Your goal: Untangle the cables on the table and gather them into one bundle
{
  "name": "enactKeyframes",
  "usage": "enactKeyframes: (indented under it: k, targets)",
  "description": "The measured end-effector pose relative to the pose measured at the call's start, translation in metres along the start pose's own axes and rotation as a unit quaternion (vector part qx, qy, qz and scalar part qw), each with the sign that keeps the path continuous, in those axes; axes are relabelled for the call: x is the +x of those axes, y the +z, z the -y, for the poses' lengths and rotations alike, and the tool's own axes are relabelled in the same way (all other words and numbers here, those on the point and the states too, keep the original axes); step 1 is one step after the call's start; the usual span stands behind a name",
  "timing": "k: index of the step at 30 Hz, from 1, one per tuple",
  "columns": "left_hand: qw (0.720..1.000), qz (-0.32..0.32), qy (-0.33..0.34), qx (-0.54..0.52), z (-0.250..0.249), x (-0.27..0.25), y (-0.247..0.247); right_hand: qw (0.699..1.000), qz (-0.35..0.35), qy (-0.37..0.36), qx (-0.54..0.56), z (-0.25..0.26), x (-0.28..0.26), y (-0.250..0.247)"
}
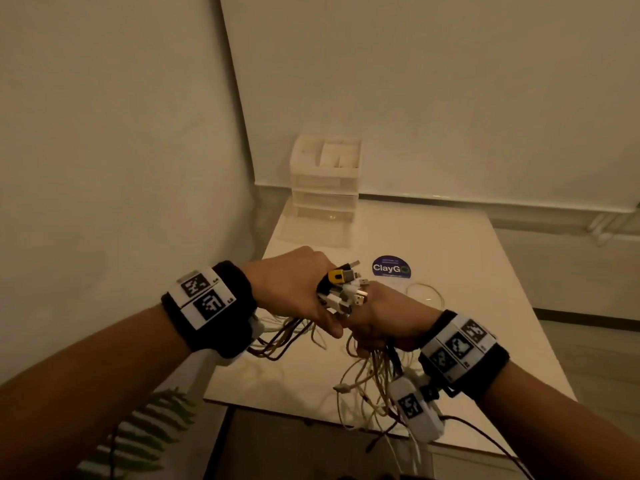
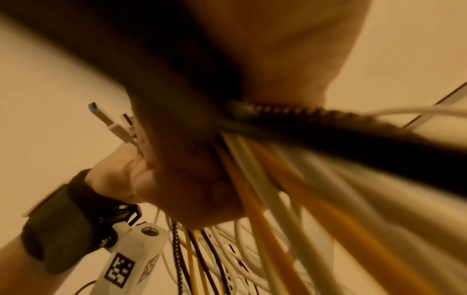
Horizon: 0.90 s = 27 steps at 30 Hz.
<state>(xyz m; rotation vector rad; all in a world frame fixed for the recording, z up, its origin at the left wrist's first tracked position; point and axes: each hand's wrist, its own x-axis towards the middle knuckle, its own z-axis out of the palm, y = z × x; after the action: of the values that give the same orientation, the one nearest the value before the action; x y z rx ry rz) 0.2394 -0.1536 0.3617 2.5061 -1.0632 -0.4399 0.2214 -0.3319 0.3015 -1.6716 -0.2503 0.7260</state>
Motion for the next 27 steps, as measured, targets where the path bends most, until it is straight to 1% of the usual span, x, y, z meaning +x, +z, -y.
enactKeyframes:
  k: [2,6,9,11,14,17,19,21,22,24,25,27]
  targets:
    - [1.000,0.019,0.016,0.014,0.000,0.003,-0.002,1.000,0.010,0.004,0.028,-0.005,-0.002,0.000]
    - [0.998,0.056,0.024,0.016,0.004,0.008,0.008,0.997,0.023,0.002,0.067,-0.018,-0.010,0.005]
    - [0.995,0.093,0.035,0.015,0.005,0.010,0.012,0.994,0.048,0.003,0.099,-0.030,-0.015,0.012]
    - [0.992,0.109,0.047,0.042,0.006,0.008,0.008,0.993,0.061,-0.009,0.100,-0.038,-0.014,0.016]
    - [0.991,0.086,0.050,0.087,0.013,0.000,-0.006,0.995,0.061,-0.031,0.078,-0.052,-0.015,0.019]
    - [0.992,0.055,0.065,0.097,0.009,-0.011,-0.021,0.994,0.079,-0.048,0.052,-0.058,-0.014,0.019]
    - [0.991,0.011,0.079,0.107,0.008,-0.017,-0.038,0.994,0.096,-0.040,0.033,-0.065,-0.011,0.020]
    - [0.991,-0.034,0.071,0.108,0.013,-0.025,-0.056,0.997,0.073,-0.015,-0.005,-0.078,-0.011,0.027]
    - [0.991,-0.040,0.064,0.110,0.017,-0.029,-0.061,0.999,0.046,-0.004,-0.013,-0.087,-0.012,0.033]
    - [0.992,-0.023,0.046,0.114,0.021,-0.035,-0.058,1.000,0.012,0.008,-0.022,-0.104,-0.014,0.045]
    - [0.992,-0.019,0.044,0.114,0.020,-0.036,-0.052,1.000,0.011,0.007,-0.027,-0.112,-0.013,0.051]
    - [0.992,-0.039,0.045,0.116,0.017,-0.039,-0.049,0.998,0.027,0.003,-0.054,-0.133,-0.012,0.060]
